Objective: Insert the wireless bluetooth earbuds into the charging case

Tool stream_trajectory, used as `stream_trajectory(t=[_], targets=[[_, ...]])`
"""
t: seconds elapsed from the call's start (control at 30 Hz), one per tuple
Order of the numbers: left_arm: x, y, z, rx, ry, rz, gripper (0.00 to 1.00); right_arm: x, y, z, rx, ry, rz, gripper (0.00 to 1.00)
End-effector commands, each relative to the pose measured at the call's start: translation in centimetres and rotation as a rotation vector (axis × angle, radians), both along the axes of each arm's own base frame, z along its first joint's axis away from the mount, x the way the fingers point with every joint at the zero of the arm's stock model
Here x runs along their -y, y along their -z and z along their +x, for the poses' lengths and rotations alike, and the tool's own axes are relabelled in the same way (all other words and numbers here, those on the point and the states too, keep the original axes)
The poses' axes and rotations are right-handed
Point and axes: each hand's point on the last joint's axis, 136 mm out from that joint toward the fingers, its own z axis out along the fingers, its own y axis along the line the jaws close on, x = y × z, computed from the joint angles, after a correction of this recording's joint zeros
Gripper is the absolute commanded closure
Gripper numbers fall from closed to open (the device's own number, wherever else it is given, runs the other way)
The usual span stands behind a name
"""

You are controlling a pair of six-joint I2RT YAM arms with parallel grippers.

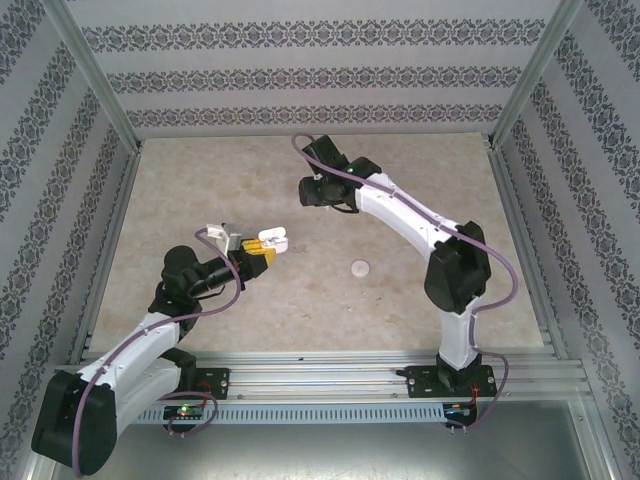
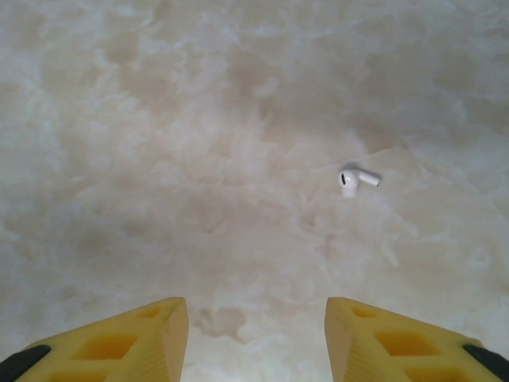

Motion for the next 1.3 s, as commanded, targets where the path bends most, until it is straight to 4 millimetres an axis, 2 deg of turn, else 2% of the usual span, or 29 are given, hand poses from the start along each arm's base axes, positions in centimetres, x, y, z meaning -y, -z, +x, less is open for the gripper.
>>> stream_trajectory(t=[0.0, 0.3, 0.43, 0.6, 0.8, 1.0, 1.27], targets=[[-0.2, 0.4, 0.2, 0.015, -0.010, 0.013, 0.86, -0.3, 2.1, 1.7, -0.061, -0.057, 0.002, 0.52], [-0.1, 1.5, 0.5, -0.017, -0.004, 0.011, 0.86, -0.2, 7.3, 6.9, -0.152, -0.074, -0.013, 0.52], [0.0, 2.2, 0.6, -0.033, 0.002, 0.014, 0.86, 0.3, 9.7, 8.6, -0.196, -0.070, -0.003, 0.49], [0.1, 2.8, 0.7, -0.052, 0.004, 0.013, 0.86, 1.0, 12.4, 9.6, -0.248, -0.072, 0.026, 0.45], [0.1, 2.9, 0.5, -0.055, 0.012, 0.017, 0.86, 1.6, 14.2, 9.2, -0.303, -0.089, 0.041, 0.43], [0.4, 2.6, 0.3, -0.047, 0.032, 0.016, 0.86, 2.4, 15.2, 7.6, -0.356, -0.098, 0.000, 0.43], [0.4, 2.0, 0.0, -0.029, 0.044, 0.014, 0.86, 2.0, 14.7, 4.4, -0.389, -0.103, -0.011, 0.44]])
